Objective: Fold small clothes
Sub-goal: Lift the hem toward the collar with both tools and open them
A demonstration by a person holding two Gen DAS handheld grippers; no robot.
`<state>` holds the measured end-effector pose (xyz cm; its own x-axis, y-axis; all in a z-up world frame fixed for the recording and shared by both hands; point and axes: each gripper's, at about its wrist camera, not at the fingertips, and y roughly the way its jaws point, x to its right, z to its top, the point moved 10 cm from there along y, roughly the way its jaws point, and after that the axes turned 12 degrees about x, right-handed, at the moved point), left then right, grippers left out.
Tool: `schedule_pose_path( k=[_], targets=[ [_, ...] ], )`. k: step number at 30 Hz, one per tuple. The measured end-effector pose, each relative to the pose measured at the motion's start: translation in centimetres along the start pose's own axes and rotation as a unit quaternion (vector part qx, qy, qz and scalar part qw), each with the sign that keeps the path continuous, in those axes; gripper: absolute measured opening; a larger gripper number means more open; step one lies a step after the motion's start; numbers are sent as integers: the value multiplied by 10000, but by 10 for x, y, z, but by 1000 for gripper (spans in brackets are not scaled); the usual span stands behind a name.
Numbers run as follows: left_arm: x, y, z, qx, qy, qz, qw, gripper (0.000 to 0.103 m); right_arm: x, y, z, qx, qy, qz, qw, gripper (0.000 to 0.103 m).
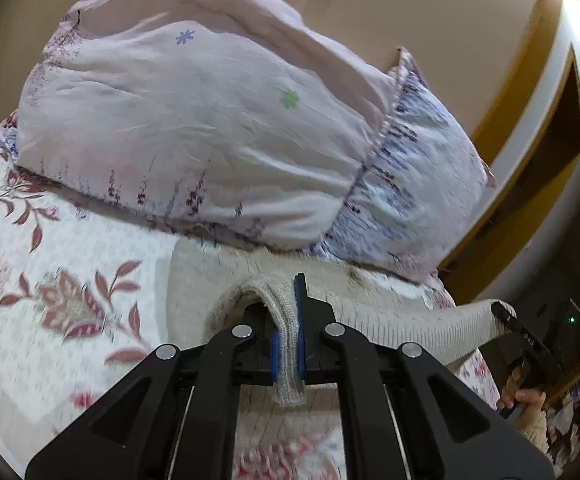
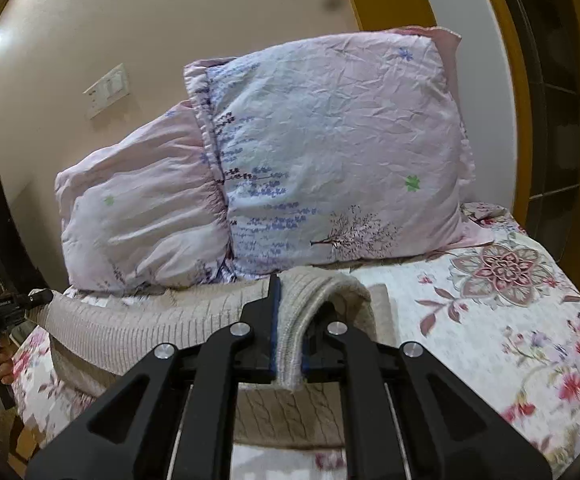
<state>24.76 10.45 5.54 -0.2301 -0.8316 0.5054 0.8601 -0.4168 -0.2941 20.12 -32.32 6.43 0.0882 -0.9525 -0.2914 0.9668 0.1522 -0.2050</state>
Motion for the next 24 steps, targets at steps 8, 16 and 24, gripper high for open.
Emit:
schedule_pose_path(
  k=[8,16,24],
  targets=[
    [-45,66,-25,-451,-606,317,9966,5,32,79,-43,-732,537,-249,9956,7],
    [-76,94,-53,-865,-1390,305,9860,5,62,126,-100,-1561,1210,-449,9793,9],
    [-83,109,-53,-972,-2622,-147,9600,14,66,151,-92,-1621,2217,-170,9614,48]
  ],
)
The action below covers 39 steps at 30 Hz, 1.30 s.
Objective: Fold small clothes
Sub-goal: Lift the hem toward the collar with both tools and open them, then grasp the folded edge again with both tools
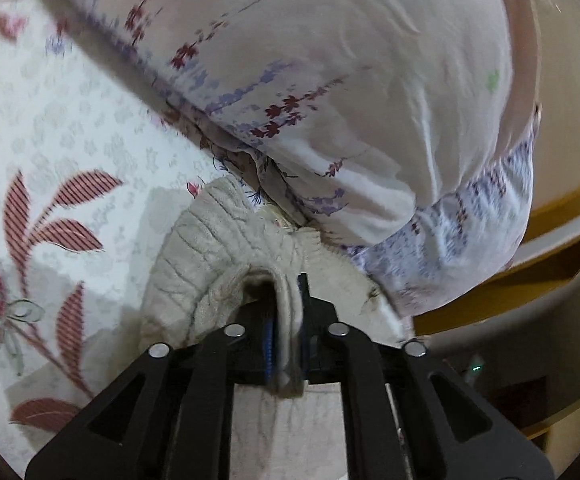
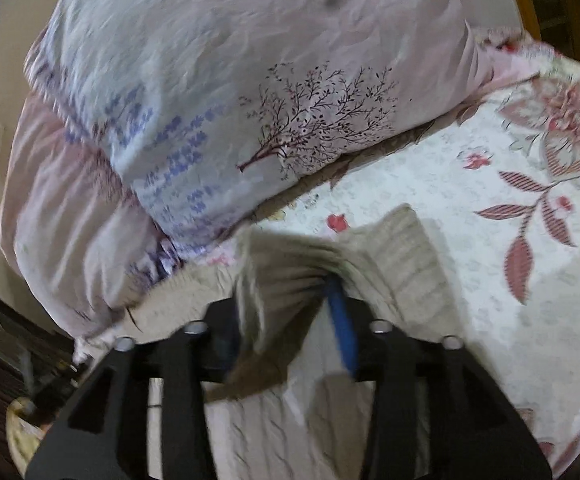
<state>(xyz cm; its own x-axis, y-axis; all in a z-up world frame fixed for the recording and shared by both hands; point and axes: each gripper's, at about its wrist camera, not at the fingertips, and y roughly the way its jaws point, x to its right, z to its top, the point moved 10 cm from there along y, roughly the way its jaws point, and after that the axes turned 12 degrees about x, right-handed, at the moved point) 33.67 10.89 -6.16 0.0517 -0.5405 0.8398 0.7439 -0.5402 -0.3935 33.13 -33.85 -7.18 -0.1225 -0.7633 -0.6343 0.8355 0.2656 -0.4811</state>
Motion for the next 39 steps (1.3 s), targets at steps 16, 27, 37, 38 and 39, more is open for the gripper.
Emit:
schedule_pose_path(
  k=[16,27,37,38,39],
  targets=[
    [15,-47,19,690,953,355,9924,53,4,-59,22,703,-575,-410,9950,55],
    [10,-74,-33,622,2643,1088,9563,40,34,-93,-35,217,-1111,-776,9905,39],
    [-10,-61,-54,276,2653,1302,9549,8,31,-98,-50,261,-1545,-923,9833,10],
    [-8,-62,-54,277,2641,1281,9555,8,31,-100,-49,290,-1519,-916,9837,9],
    [-8,-64,-54,269,2635,1256,9561,7,30,-102,-48,325,-1492,-893,9842,9]
  ],
)
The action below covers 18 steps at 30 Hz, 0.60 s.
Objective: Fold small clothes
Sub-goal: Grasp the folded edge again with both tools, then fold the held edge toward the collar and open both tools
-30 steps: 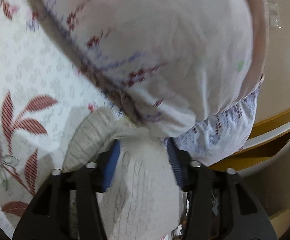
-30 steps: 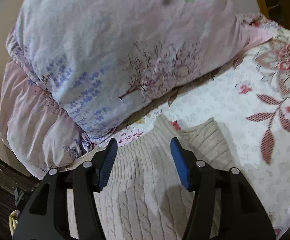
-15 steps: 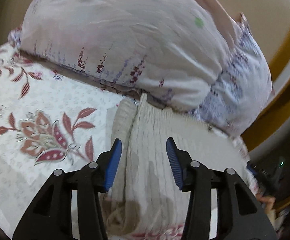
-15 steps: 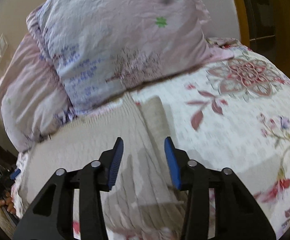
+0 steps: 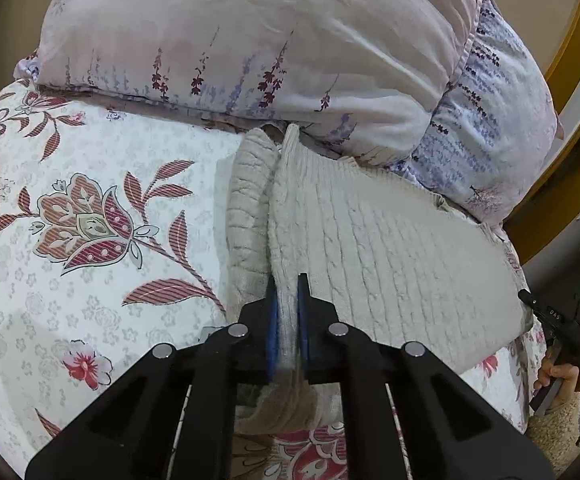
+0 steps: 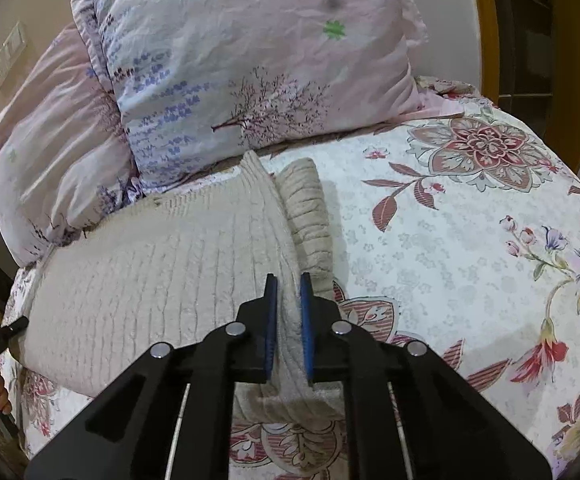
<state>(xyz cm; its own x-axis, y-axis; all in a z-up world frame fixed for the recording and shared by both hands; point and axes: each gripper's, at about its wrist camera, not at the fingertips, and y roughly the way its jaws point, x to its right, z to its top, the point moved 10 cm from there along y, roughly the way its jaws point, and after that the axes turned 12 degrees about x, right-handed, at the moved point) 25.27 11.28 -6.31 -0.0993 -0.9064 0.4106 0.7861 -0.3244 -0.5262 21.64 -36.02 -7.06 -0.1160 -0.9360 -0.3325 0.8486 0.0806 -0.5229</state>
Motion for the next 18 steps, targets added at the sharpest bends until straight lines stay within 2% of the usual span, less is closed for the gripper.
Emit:
schedule_pose_path(
  k=[9,16,18],
  targets=[
    [-3,-15,-3,-97,-51,-222,9997,7,-1,-22,-3,117,1,-103,9999,9],
    [-7,-5,-12,-252,129,-72,9996,7,14,-5,-28,-238,-323,-668,9970,11],
    [-6,-6,-11,-253,171,-57,9995,7,11,-4,-24,-217,-476,-794,9955,15]
  ],
)
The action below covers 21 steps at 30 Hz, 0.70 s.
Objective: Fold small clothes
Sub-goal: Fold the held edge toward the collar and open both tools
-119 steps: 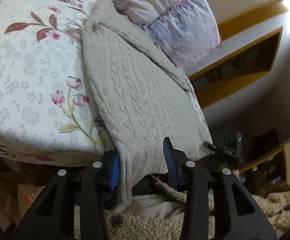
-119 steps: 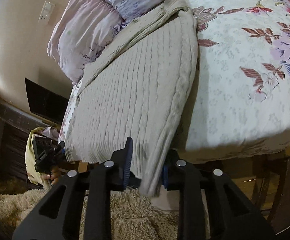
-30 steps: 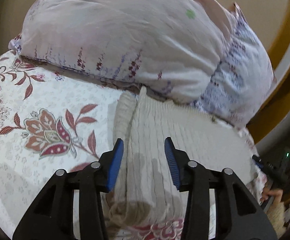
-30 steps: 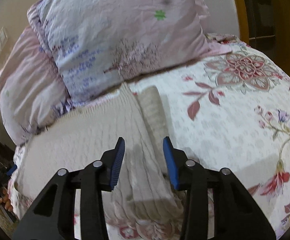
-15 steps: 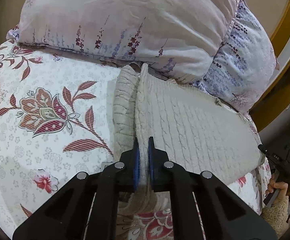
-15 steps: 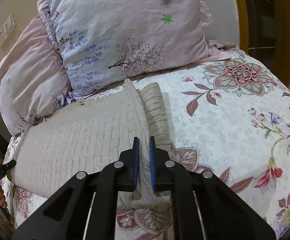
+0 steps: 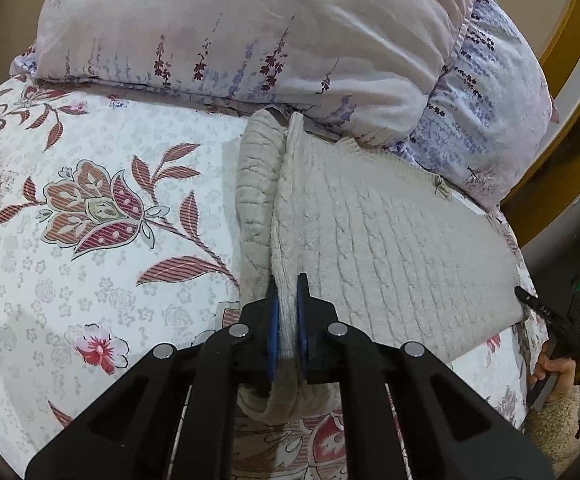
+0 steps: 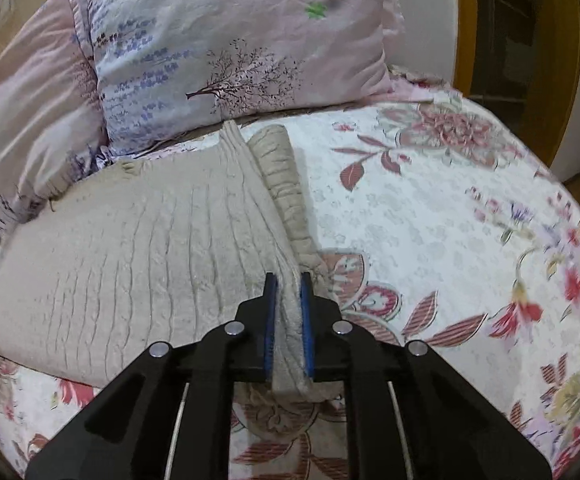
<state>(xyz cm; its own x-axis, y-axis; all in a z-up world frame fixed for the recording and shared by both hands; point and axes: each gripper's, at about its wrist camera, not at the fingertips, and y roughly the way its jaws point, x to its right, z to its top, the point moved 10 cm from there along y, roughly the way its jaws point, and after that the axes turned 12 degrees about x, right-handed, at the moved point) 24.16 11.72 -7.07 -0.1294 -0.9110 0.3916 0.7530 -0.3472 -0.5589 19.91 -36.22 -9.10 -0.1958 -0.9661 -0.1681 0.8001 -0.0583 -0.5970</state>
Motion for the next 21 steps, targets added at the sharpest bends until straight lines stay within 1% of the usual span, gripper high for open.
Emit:
schedule_pose_path(
  k=[2,3,5,6,7,8,9,10,13,15,16,17,20,21],
  targets=[
    [2,-4,3,42,16,-29,10000,8,-2,-5,8,124,-60,-89,9999,23],
    [2,-7,5,101,30,-3,9999,9,-4,-9,13,210,-94,-96,9997,25],
    [6,-14,12,300,133,46,9995,10,-13,-17,24,432,-218,-12,9988,31],
    [8,-17,16,412,226,94,9989,17,-19,-19,28,487,-295,56,9984,31],
    [11,-19,18,503,316,135,9981,22,-25,-20,30,500,-377,126,9980,31],
    [16,-20,21,600,446,164,9971,31,-33,-19,31,474,-469,225,9975,31],
    [22,-20,23,654,612,203,9958,36,-40,-16,31,437,-523,315,9972,31],
    [27,-19,24,665,735,206,9949,37,-47,-13,30,373,-569,425,9968,31],
    [40,-11,20,580,1012,179,9930,38,-60,-3,24,210,-685,538,9960,32],
    [39,-1,12,339,1088,304,9930,38,-63,5,14,8,-753,460,9961,40],
    [36,4,7,230,1090,369,9931,38,-60,13,4,-219,-784,368,9960,42],
    [33,10,1,114,1098,409,9931,38,-60,14,3,-166,-783,366,9961,43],
    [34,9,0,151,1171,421,9921,38,-61,12,3,-230,-846,290,9957,45],
    [34,6,3,168,1047,351,9937,39,-62,12,5,-255,-802,266,9961,45]
  ],
)
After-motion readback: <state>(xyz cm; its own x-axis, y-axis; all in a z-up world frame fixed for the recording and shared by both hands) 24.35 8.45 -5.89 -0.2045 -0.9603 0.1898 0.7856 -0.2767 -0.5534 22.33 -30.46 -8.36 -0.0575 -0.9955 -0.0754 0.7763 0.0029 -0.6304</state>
